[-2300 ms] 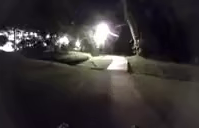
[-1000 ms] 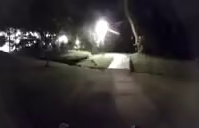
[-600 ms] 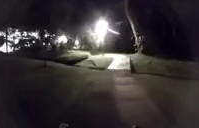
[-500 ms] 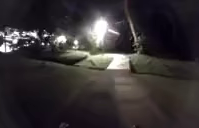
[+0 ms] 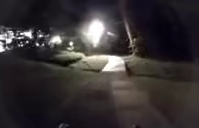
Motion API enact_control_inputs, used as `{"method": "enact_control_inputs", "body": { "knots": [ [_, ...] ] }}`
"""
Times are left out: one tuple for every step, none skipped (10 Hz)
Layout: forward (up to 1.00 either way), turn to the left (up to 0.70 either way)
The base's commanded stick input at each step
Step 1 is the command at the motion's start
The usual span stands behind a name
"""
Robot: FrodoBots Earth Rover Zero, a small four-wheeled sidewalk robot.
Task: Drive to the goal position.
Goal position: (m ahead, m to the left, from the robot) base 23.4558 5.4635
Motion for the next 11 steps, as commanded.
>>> {"method": "enact_control_inputs", "body": {
  "knots": [
    [0.45, -0.27],
    [0.45, -0.27],
    [0.45, -0.27],
    [0.45, -0.27],
    [0.45, -0.27],
    [0.45, -0.27],
    [0.45, -0.2],
    [0.45, -0.04],
    [0.45, 0.0],
    [0.45, 0.0],
    [0.45, 0.0]
  ]
}}
